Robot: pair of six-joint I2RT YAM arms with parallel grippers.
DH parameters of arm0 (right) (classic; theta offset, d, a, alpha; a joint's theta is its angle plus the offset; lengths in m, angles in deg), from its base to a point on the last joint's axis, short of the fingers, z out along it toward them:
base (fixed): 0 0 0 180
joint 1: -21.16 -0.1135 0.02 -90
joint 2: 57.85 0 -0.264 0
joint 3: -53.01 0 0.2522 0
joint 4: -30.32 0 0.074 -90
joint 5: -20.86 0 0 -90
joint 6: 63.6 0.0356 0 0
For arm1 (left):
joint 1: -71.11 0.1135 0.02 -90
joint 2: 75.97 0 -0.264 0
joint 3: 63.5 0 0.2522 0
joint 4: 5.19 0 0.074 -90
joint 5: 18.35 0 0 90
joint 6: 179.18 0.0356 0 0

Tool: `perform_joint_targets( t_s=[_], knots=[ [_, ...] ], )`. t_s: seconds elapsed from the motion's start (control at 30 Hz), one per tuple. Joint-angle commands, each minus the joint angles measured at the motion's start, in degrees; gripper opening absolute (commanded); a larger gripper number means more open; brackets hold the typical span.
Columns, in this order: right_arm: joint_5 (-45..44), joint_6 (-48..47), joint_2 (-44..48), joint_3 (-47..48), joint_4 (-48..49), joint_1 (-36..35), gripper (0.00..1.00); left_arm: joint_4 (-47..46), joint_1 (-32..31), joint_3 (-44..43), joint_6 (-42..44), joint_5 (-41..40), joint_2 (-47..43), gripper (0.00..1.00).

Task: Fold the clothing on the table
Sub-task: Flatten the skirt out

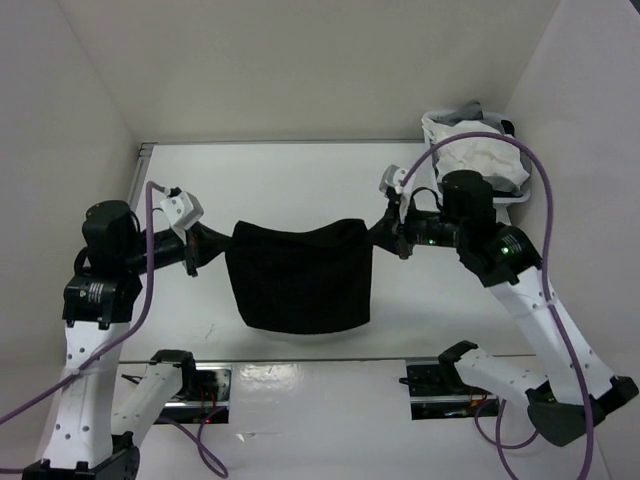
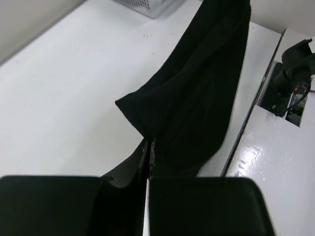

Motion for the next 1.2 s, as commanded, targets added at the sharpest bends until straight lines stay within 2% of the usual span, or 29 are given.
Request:
perform_joint_targets(
  t_s=[0.0,0.13,0.33,0.53,0.7,1.17],
  knots=[
    [0.04,0.51,-2.1,-2.09,3.59,0.55,0.03,-2.24,-0.44,0.84,0.68,1.15,1.33,0.0],
    [-3.99,1.04,-6.84,-4.03,6.84,0.55,0.0,-4.61,-1.05,2.07,1.21,-2.36,4.32,0.0],
    [-10.67,2.61,-14.83,-5.35,15.36,0.55,0.0,-15.24,-1.05,5.5,-0.81,-9.39,11.35,0.0],
    [-17.35,2.62,-24.23,-3.51,21.08,1.07,0.0,-28.07,-1.05,8.49,-4.85,-20.73,18.47,0.0],
    [-17.89,3.15,-31.8,1.4,24.16,3.7,0.0,-37.04,-1.05,9.2,-8.01,-27.58,26.02,0.0],
    [-21.23,2.62,-52.19,13.97,27.15,6.61,0.0,-37.67,-2.11,-8.9,-8.55,-30.06,53.44,0.0]
  ],
)
